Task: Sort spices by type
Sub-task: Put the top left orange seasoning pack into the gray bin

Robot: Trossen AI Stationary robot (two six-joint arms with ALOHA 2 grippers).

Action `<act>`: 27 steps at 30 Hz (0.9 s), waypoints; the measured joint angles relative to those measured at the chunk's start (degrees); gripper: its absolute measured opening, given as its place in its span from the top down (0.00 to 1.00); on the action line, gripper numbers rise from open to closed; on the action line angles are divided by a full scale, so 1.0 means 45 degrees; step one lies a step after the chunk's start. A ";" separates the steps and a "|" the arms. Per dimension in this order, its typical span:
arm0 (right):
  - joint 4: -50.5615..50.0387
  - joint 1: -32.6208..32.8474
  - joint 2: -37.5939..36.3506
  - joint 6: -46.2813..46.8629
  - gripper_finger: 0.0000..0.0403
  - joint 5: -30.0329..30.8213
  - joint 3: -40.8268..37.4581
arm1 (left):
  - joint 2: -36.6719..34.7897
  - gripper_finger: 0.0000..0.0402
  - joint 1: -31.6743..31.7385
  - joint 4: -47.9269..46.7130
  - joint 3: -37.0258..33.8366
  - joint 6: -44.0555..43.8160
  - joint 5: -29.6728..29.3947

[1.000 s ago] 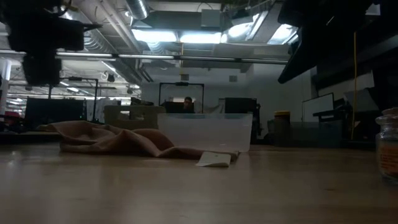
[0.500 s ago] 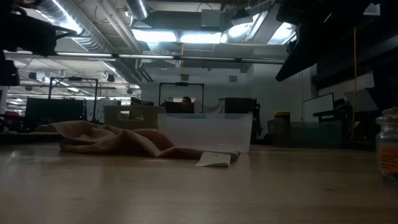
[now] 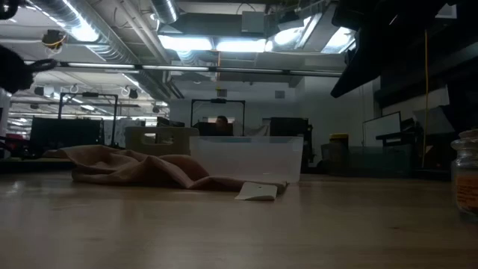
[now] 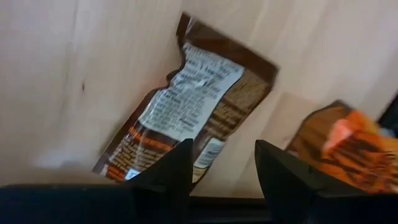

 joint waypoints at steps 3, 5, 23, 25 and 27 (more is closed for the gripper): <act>0.0000 0.0000 0.0000 0.0123 0.62 -0.0005 -0.0002 | 0.0593 0.61 -0.0248 -0.0002 0.0000 0.0045 0.0000; 0.0000 0.0000 0.0000 0.0136 0.62 -0.0005 -0.0002 | 0.0966 0.61 -0.0384 -0.0008 0.0000 0.0047 -0.0005; -0.0006 -0.0005 0.0005 0.0148 0.62 -0.0005 -0.0002 | 0.3293 0.61 -0.0990 0.0467 0.0076 0.0146 -0.0111; -0.0005 -0.0001 0.0005 0.0148 0.62 -0.0004 -0.0002 | 0.3296 0.61 -0.0990 0.0651 0.0065 0.0245 -0.0117; -0.0007 0.0000 0.0005 0.0148 0.62 0.0000 -0.0002 | 0.3296 0.61 -0.0999 0.0901 0.0063 0.0336 -0.0251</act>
